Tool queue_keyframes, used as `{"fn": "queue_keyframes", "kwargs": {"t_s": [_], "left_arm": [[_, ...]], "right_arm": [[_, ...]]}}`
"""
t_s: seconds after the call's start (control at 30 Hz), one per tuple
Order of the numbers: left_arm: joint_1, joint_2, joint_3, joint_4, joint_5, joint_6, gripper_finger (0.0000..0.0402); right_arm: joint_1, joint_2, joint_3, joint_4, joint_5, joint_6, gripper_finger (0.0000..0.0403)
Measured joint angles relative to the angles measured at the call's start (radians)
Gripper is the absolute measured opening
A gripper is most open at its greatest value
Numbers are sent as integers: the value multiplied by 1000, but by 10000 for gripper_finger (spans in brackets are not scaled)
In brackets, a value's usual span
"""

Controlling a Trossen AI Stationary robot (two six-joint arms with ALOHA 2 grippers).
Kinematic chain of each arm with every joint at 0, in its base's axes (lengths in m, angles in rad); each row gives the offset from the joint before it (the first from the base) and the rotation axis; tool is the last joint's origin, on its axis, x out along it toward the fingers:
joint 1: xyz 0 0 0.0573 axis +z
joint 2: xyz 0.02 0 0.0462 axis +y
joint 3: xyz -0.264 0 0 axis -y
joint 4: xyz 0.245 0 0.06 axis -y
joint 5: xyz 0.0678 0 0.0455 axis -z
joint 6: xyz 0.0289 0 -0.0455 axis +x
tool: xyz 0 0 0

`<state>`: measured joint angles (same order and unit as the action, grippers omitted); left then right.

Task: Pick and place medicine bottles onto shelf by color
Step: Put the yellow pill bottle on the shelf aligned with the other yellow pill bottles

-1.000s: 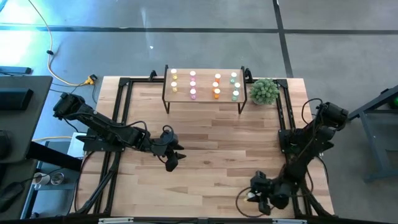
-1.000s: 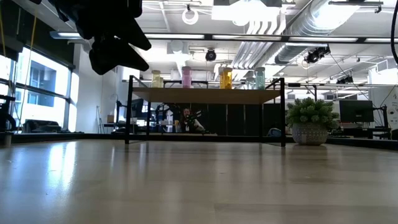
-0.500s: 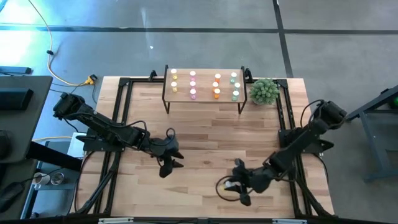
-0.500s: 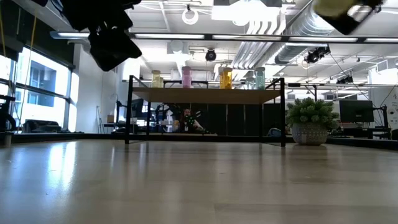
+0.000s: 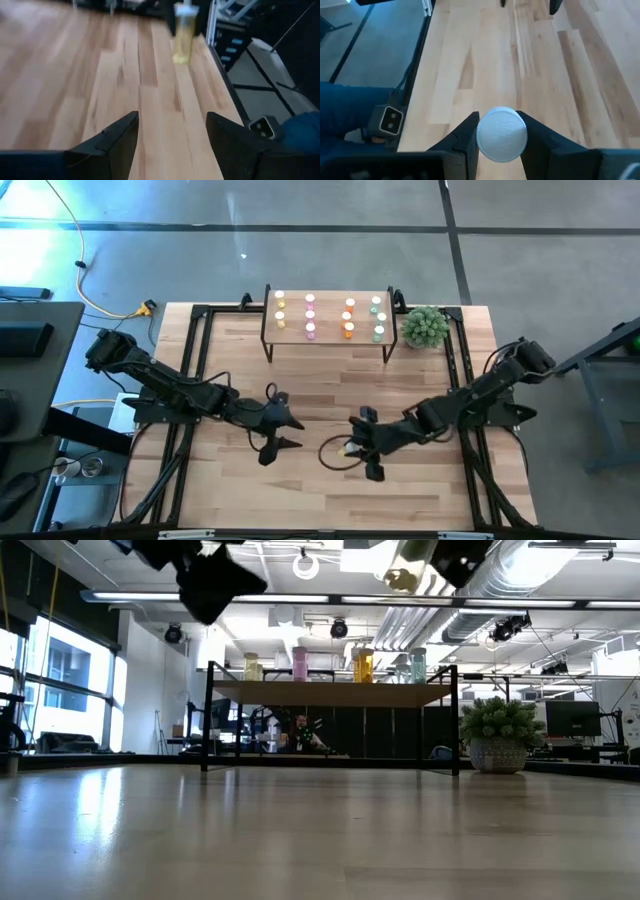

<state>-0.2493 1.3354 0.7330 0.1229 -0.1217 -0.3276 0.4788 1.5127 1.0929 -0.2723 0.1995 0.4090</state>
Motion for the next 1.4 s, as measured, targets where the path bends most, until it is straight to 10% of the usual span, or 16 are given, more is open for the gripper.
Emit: {"fn": "queue_keyframes", "kwargs": {"t_s": [0.97,1.4], "left_arm": [[119,0,0,132,-4,86,225],[243,14,40,137,212,102,225]], "right_arm": [[-231,0,0,218,-115,-175,99],[-276,0,0,216,-133,-175,99]]}}
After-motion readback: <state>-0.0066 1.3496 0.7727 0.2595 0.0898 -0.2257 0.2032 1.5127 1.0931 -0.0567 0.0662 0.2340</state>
